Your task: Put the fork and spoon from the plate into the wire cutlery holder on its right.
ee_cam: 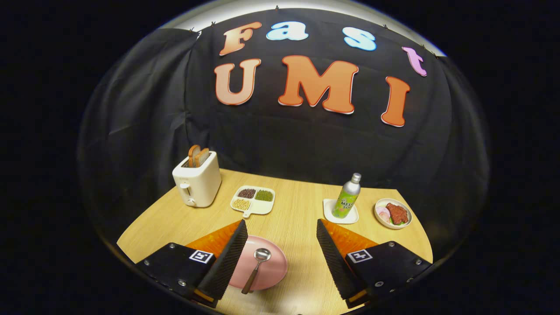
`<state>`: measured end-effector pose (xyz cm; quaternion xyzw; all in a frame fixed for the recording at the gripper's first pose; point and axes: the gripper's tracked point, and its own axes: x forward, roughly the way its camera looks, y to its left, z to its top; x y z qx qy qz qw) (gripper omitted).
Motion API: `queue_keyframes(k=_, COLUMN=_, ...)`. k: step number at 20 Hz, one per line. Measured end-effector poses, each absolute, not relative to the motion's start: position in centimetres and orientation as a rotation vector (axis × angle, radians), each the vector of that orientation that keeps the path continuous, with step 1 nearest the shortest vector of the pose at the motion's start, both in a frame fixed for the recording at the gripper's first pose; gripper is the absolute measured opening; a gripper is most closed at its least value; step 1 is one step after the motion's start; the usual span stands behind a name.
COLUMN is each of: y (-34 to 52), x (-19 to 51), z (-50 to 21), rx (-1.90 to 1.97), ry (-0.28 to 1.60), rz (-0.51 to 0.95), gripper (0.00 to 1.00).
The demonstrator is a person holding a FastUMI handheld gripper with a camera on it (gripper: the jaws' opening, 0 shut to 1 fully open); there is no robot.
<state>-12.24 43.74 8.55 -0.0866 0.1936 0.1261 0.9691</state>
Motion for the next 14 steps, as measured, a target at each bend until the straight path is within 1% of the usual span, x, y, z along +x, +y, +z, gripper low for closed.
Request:
queue_keyframes(k=2, y=44.4, x=-12.4, z=5.2, rx=-0.200, ry=0.459, rz=0.278, gripper=0.93)
queue_keyframes(k=5, y=45.1, x=-13.3, z=0.9, rx=-0.223, ry=0.568, rz=0.306, gripper=0.93)
queue_keyframes(k=7, y=44.8, x=-13.9, z=-1.8, rx=-0.259, ry=0.640, rz=0.293, gripper=0.91)
queue_keyframes(k=11, y=44.7, x=-14.8, z=-6.5, rx=-0.286, ry=0.801, rz=0.303, gripper=0.86)
queue_keyframes(k=14, y=44.8, x=-15.1, z=-8.6, rx=-0.283, ry=0.893, rz=0.304, gripper=0.77)
